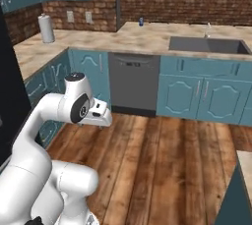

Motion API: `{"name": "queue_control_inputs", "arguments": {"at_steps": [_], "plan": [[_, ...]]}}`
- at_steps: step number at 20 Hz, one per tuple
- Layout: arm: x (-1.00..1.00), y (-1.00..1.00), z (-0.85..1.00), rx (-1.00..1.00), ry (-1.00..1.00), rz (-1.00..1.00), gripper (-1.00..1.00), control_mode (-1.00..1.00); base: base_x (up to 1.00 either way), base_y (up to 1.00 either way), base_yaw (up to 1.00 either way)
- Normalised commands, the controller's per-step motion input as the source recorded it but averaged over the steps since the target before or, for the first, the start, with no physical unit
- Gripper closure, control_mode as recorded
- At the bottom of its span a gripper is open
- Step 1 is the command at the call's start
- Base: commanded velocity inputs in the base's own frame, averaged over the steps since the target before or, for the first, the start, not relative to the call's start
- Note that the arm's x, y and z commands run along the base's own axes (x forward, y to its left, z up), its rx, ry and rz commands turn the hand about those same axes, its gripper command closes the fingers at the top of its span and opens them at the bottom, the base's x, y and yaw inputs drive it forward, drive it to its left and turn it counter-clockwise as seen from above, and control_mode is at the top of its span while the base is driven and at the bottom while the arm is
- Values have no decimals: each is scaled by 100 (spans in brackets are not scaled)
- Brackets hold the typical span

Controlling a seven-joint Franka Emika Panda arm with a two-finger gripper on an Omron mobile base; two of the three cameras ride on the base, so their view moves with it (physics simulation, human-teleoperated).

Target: Four empty soda cans are scattered around the kitchen. Gather all the cans and cluster them next to the stove for recycling.

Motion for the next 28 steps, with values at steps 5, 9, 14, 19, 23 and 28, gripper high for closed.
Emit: {"name": "queue_control_inputs", "arguments": {"at_steps": [5,9,14,19,23,28], "plan": [[0,0,0,0,0,0,-100,100,100,9,-8],[0,0,0,0,0,0,-100,100,100,2,-6],[0,0,0,0,0,0,-100,100,100,15,-3],[0,0,0,0,0,0,-100,100,100,5,-2],[0,0,0,0,0,0,-100,100,100,0,0],[0,0,0,0,0,0,-100,100,100,-19,0]]}}
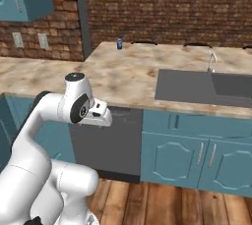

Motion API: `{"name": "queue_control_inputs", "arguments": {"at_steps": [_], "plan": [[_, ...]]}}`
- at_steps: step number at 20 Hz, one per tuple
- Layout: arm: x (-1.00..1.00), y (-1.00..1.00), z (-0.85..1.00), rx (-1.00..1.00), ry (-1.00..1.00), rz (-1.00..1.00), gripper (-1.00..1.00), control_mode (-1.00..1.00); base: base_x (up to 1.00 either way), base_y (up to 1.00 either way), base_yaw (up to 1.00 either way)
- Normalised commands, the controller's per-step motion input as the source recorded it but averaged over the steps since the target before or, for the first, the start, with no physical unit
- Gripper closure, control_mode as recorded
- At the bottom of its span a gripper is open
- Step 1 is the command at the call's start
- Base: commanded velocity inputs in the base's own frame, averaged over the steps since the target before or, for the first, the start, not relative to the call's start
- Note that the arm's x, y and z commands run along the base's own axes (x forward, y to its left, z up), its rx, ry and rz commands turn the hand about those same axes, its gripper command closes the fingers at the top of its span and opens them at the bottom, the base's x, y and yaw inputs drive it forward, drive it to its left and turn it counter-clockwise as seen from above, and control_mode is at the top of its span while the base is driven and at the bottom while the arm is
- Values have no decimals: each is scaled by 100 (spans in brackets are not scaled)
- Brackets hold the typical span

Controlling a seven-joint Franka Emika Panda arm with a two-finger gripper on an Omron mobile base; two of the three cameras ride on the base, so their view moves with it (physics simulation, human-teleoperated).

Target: Four empty soda cans are scattered around the kitchen. Gather all the cans and cluster them next to the stove for recycling.

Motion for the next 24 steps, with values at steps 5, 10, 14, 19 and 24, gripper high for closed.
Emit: {"name": "queue_control_inputs", "arguments": {"at_steps": [5,10,14,19,24], "plan": [[0,0,0,0,0,0,-100,100,100,-67,2],[0,0,0,0,0,0,-100,100,72,-100,0],[0,0,0,0,0,0,-100,100,14,-100,0],[0,0,0,0,0,0,-100,100,0,-100,0],[0,0,0,0,0,0,-100,100,3,-100,0]]}}
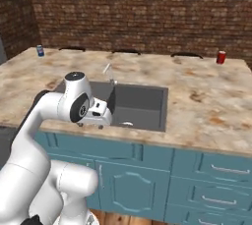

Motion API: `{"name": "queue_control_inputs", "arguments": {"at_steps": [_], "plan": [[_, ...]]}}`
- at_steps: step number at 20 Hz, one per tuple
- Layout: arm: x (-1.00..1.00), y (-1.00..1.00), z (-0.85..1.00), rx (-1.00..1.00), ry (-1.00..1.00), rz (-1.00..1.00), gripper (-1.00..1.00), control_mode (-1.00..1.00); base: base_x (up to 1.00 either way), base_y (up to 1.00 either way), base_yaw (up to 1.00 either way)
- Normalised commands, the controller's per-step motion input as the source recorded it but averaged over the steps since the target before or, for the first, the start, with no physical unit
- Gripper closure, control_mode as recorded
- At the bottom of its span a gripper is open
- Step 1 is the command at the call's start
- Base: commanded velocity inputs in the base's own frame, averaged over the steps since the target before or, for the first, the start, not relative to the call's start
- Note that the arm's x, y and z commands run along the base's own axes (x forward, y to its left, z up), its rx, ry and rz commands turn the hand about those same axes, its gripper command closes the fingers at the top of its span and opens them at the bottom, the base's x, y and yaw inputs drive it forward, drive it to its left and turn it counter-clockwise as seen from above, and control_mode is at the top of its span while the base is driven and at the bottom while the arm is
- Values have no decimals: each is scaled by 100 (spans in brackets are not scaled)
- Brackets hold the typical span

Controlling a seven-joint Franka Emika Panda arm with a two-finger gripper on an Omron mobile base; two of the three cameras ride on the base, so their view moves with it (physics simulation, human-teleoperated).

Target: Four empty soda cans are scattered around the kitchen. Gather all the cans and cluster them next to the stove for recycling.

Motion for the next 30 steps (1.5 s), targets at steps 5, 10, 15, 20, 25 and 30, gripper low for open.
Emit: {"name": "queue_control_inputs", "arguments": {"at_steps": [5,10,15,20,25,30], "plan": [[0,0,0,0,0,0,-100,100,6,-100,0],[0,0,0,0,0,0,-100,100,2,-100,7],[0,0,0,0,0,0,-100,100,3,-100,21],[0,0,0,0,0,0,-100,100,4,-100,34],[0,0,0,0,0,0,-100,100,0,-100,42],[0,0,0,0,0,0,-100,100,0,-100,45]]}}
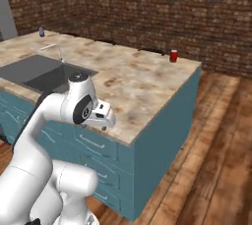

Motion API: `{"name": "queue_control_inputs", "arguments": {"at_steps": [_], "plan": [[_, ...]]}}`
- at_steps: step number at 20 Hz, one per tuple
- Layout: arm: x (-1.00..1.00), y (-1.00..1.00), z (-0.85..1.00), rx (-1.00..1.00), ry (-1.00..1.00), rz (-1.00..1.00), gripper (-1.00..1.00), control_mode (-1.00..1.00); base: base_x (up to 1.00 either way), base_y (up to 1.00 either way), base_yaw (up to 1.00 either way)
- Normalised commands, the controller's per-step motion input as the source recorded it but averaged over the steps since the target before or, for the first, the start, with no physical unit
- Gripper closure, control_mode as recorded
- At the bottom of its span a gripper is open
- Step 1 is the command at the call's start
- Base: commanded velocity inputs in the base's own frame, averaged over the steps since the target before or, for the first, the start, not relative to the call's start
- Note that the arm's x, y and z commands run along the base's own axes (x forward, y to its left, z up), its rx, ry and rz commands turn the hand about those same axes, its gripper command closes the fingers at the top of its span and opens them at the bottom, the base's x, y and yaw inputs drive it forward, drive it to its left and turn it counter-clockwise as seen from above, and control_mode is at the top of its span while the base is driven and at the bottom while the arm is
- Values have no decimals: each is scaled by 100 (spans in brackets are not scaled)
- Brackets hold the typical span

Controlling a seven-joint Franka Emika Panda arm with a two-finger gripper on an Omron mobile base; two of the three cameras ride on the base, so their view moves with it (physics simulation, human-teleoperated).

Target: Four empty soda cans are scattered around the kitchen. Gather all the cans and cluster them next to the stove for recycling.

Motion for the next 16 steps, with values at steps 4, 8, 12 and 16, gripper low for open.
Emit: {"name": "queue_control_inputs", "arguments": {"at_steps": [4,8,12,16], "plan": [[0,0,0,0,0,0,-100,100,0,-100,53],[0,0,0,0,0,0,-100,100,0,-99,60],[0,0,0,0,0,0,-100,100,0,-94,68],[0,0,0,0,0,0,-100,100,0,-100,65]]}}
